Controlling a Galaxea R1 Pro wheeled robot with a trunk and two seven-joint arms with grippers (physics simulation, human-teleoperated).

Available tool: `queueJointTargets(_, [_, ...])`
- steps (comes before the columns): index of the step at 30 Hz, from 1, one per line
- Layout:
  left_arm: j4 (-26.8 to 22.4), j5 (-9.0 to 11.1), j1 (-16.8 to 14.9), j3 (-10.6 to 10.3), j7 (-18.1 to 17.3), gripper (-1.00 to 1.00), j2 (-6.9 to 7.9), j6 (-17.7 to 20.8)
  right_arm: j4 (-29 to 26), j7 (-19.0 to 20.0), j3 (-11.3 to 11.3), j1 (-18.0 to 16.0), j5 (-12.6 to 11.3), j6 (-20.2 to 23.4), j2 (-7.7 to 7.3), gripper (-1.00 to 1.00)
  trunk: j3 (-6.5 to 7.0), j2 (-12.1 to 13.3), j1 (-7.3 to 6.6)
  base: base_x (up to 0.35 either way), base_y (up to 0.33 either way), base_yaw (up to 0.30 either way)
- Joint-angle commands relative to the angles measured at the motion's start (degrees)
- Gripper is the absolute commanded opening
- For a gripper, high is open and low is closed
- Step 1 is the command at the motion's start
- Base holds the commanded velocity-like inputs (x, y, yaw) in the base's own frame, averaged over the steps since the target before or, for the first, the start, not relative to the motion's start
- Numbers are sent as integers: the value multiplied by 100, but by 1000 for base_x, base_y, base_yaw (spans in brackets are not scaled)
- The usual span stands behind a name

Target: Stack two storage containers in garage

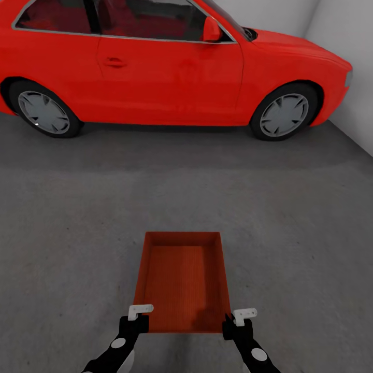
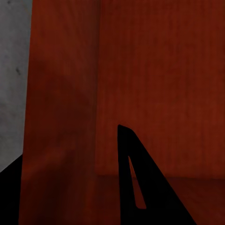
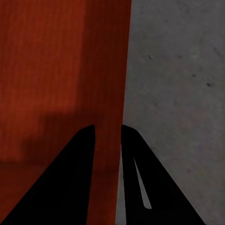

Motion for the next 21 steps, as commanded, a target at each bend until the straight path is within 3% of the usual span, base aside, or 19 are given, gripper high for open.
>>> queueJointTargets(1, [-12, -23, -7, 120, 288, -100, 72, -24, 8, 154, 62, -3, -65, -18, -8, -100, -3, -1, 0, 0, 0, 0])
queueJointTargets(21, [-12, -23, -7, 120, 287, -100, 72, -24, 12, 157, 64, -2, -69, -18, -8, -100, -326, -723, 395, 0, 0, 0])
